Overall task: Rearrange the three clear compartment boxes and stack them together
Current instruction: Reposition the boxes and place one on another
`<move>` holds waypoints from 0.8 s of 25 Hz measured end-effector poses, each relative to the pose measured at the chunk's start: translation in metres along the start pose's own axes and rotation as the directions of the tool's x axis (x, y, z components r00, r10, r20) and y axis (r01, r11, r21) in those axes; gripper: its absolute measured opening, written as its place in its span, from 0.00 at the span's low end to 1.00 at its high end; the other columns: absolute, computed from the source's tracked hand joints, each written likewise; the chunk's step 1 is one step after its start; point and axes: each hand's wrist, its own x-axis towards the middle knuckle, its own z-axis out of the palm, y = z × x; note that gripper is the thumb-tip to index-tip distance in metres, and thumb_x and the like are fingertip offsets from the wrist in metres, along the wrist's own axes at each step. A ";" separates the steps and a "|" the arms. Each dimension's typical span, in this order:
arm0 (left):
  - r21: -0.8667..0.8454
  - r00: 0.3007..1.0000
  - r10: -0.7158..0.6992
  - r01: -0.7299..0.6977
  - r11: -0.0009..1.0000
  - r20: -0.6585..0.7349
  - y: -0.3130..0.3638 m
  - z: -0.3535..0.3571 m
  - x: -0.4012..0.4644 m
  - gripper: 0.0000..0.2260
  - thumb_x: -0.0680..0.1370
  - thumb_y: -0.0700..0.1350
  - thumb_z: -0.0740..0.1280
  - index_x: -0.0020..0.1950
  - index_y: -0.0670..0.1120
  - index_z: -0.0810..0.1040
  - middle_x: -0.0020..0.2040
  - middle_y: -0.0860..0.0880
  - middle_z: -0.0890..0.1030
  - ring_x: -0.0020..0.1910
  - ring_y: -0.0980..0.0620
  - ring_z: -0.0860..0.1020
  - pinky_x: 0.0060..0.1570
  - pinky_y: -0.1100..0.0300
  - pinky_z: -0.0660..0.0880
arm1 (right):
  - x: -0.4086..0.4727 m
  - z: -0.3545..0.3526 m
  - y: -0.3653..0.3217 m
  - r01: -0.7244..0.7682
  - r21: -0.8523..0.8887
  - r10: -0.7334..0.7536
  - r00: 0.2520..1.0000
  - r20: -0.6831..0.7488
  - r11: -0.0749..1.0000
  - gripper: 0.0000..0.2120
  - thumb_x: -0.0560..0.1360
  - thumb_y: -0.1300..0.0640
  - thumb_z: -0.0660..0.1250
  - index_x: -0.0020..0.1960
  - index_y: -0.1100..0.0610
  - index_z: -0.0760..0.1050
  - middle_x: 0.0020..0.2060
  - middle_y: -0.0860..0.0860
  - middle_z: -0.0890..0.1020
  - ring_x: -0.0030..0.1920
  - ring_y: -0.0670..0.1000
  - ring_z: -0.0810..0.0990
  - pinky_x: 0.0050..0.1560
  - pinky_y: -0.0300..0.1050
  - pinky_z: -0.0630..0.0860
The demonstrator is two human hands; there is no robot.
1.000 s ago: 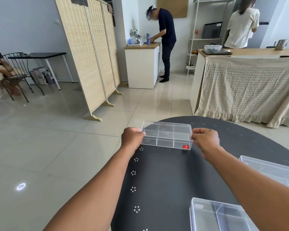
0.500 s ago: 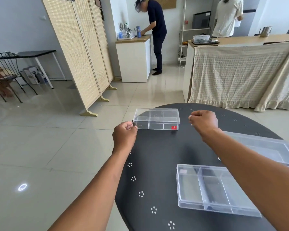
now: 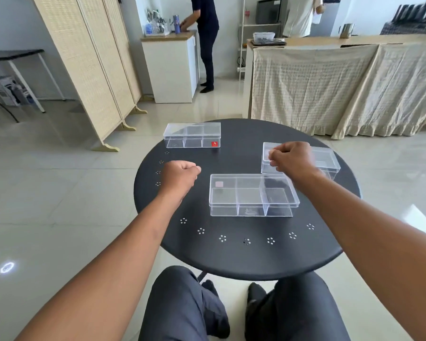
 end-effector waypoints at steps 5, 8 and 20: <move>0.106 0.995 -0.072 0.065 0.992 0.063 -0.005 0.016 -0.029 0.20 0.72 0.49 0.75 0.48 0.30 0.83 0.42 0.35 0.86 0.41 0.38 0.85 0.52 0.41 0.85 | -0.024 -0.031 0.033 -0.025 -0.217 0.012 0.998 -0.062 0.976 0.16 0.75 0.53 0.71 0.32 0.60 0.78 0.30 0.53 0.80 0.40 0.57 0.81 0.41 0.44 0.74; 0.119 0.988 -0.106 0.093 0.988 0.109 -0.009 0.021 -0.038 0.19 0.72 0.49 0.76 0.48 0.32 0.84 0.39 0.39 0.85 0.38 0.43 0.83 0.47 0.46 0.86 | -0.032 -0.035 0.045 -0.102 -0.325 0.108 0.994 0.003 0.940 0.21 0.75 0.48 0.71 0.28 0.57 0.73 0.23 0.52 0.76 0.31 0.56 0.78 0.35 0.43 0.72; 0.126 0.981 -0.120 0.140 0.982 -0.154 -0.022 -0.045 0.041 0.11 0.71 0.47 0.73 0.39 0.38 0.86 0.34 0.44 0.85 0.30 0.46 0.81 0.44 0.45 0.86 | 0.004 0.080 0.006 -0.064 -0.195 0.093 0.985 0.143 0.979 0.14 0.75 0.54 0.66 0.32 0.56 0.73 0.26 0.53 0.74 0.31 0.55 0.76 0.35 0.43 0.74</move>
